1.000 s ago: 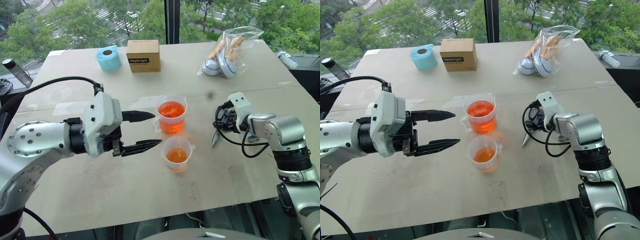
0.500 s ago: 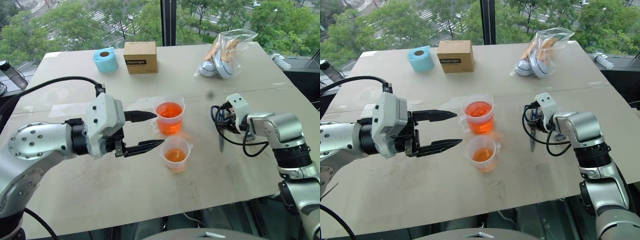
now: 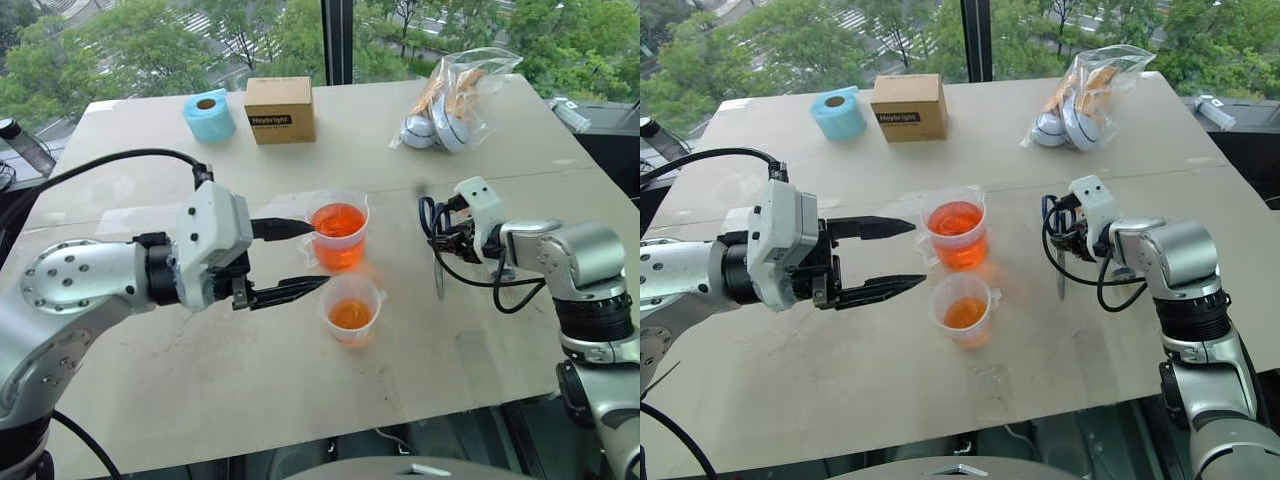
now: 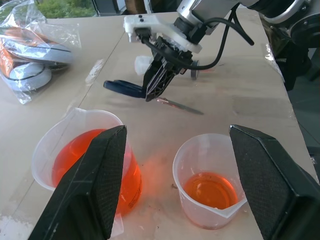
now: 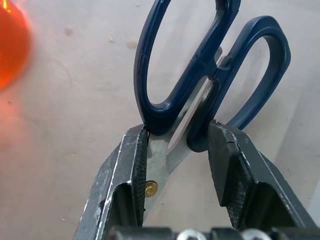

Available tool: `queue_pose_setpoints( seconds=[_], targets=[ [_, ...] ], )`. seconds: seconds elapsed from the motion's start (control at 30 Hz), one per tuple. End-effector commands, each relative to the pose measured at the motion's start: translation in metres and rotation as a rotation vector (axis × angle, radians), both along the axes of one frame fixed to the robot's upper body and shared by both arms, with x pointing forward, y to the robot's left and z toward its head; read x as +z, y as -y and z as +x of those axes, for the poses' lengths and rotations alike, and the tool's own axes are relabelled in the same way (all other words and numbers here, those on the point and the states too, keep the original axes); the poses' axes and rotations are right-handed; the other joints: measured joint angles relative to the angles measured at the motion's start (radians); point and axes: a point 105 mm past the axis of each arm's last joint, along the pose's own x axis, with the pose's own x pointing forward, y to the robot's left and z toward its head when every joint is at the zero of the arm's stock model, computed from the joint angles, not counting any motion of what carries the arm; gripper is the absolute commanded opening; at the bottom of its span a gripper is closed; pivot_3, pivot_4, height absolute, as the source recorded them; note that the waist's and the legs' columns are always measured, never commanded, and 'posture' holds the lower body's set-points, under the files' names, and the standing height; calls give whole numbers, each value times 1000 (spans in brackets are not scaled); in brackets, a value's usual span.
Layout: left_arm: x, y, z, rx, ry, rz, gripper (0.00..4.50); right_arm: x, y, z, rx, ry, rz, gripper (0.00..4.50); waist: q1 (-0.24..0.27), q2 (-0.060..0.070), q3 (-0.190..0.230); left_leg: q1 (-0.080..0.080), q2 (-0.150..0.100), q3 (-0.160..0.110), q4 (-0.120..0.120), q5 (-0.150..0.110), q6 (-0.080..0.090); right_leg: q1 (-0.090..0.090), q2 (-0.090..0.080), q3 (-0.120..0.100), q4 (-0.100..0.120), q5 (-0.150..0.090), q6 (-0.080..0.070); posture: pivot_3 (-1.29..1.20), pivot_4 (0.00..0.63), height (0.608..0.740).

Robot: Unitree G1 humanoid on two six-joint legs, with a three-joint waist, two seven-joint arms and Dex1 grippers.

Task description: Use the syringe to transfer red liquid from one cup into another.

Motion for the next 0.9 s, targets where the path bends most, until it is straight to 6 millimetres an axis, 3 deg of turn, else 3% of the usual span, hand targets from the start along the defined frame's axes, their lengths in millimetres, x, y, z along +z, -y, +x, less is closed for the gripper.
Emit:
queue_pose_setpoints(
  seconds=[0.03,0.3,0.5,0.63,0.73,0.9],
  targets=[
    [6,1,0,-7,38,-1,3305,28,0,-3,-4,90,49,1773,2,0,0,-1,0,0,0,0,0,0,0,0,0,0,0,0,150,740],
    [7,2,2,-21,39,-3,3305,38,6,-6,-49,120,97,1773,5,1,1,-3,0,0,0,0,0,-2,1,-1,-1,0,0,0,150,740],
    [15,5,3,-24,56,-38,3305,66,14,-5,-42,180,133,1773,6,1,1,-3,0,0,0,0,0,-2,1,-1,-1,0,0,0,150,740],
    [27,11,8,-6,56,-113,3305,95,39,7,-102,260,101,1773,12,2,3,-3,0,0,1,0,0,-2,1,-1,0,0,0,0,150,740],
    [43,21,18,26,68,-206,3305,110,70,27,-180,309,34,1773,24,1,3,-3,-1,0,1,0,0,-2,2,-2,0,0,0,0,150,740],
    [55,42,30,35,71,-254,3305,97,120,63,-222,310,-150,1773,21,1,3,-4,-2,-1,4,0,0,-1,5,-2,-1,0,1,0,150,740]
  ],
)
